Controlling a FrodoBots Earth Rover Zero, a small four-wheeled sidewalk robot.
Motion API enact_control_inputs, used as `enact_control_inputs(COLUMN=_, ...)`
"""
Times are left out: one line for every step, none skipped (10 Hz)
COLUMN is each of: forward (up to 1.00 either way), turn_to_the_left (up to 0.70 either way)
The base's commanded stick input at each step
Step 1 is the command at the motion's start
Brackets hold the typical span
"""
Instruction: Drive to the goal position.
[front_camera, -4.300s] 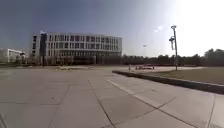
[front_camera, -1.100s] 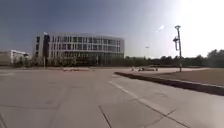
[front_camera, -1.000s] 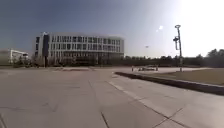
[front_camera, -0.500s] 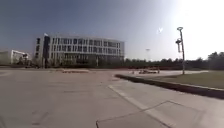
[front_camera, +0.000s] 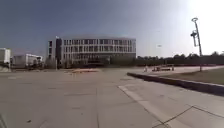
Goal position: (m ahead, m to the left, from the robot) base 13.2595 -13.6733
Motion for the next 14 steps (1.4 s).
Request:
enact_control_inputs(forward=0.7, turn_to_the_left=0.0)
enact_control_inputs(forward=0.7, turn_to_the_left=0.0)
enact_control_inputs(forward=0.7, turn_to_the_left=0.0)
enact_control_inputs(forward=0.7, turn_to_the_left=0.0)
enact_control_inputs(forward=0.7, turn_to_the_left=0.0)
enact_control_inputs(forward=0.7, turn_to_the_left=0.0)
enact_control_inputs(forward=0.7, turn_to_the_left=0.0)
enact_control_inputs(forward=0.7, turn_to_the_left=0.0)
enact_control_inputs(forward=0.7, turn_to_the_left=0.0)
enact_control_inputs(forward=0.7, turn_to_the_left=0.0)
enact_control_inputs(forward=0.7, turn_to_the_left=0.0)
enact_control_inputs(forward=0.7, turn_to_the_left=0.0)
enact_control_inputs(forward=0.7, turn_to_the_left=0.0)
enact_control_inputs(forward=0.7, turn_to_the_left=0.0)
